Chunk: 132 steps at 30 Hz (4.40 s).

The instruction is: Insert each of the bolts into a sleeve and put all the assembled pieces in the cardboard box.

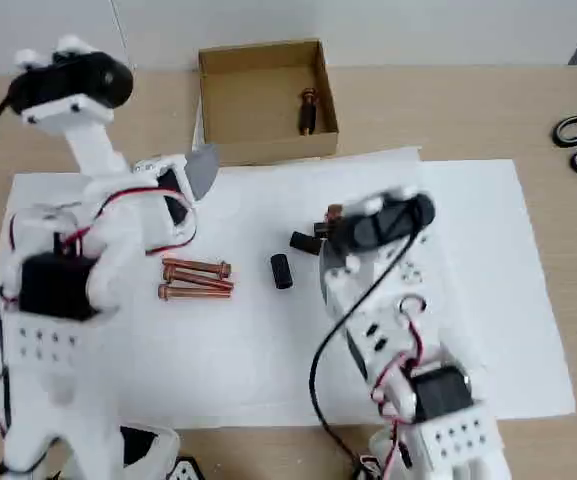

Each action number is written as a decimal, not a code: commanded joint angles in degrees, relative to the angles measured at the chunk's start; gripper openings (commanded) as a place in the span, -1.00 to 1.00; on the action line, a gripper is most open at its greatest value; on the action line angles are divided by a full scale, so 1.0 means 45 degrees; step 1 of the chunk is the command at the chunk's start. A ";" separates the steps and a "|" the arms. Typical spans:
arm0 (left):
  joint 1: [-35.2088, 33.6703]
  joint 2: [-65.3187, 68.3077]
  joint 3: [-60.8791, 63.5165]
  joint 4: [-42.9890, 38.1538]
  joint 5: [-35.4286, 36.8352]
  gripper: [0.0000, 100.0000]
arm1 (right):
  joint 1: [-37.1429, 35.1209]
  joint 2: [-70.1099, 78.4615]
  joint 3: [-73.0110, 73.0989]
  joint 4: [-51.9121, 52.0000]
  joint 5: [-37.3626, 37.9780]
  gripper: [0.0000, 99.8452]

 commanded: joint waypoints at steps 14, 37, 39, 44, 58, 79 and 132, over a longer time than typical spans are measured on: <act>-0.0078 1.0589 -0.9407 0.4103 -0.0117 -0.57 | 0.0420 1.2825 -1.0725 0.0498 -0.0645 -0.99; -0.0098 1.4711 -1.3353 0.4982 -0.0274 -0.76 | 0.0928 2.7438 -2.8366 -0.1631 -0.0547 -0.99; -0.0117 1.4652 -1.3333 0.4982 -0.0274 -0.76 | 0.0752 2.8493 -2.9421 -0.1866 -0.0547 -0.99; -0.0117 1.4437 -1.3333 0.4982 -0.0274 -0.76 | 0.0400 3.0720 -3.1277 -0.2549 0.0254 -0.99; -0.0117 1.3871 -1.3333 0.4982 -0.0274 -0.76 | 0.0186 3.2127 -3.2313 -0.0850 0.0938 -0.52; 0.0254 1.3812 -1.8452 0.5001 -0.0371 -0.76 | 0.0049 2.5621 -3.2254 0.8938 0.1016 -0.52; -0.2950 0.5919 0.1416 0.0801 -0.5275 -0.98 | -0.4562 1.8159 -1.6234 1.0422 -0.0137 -0.52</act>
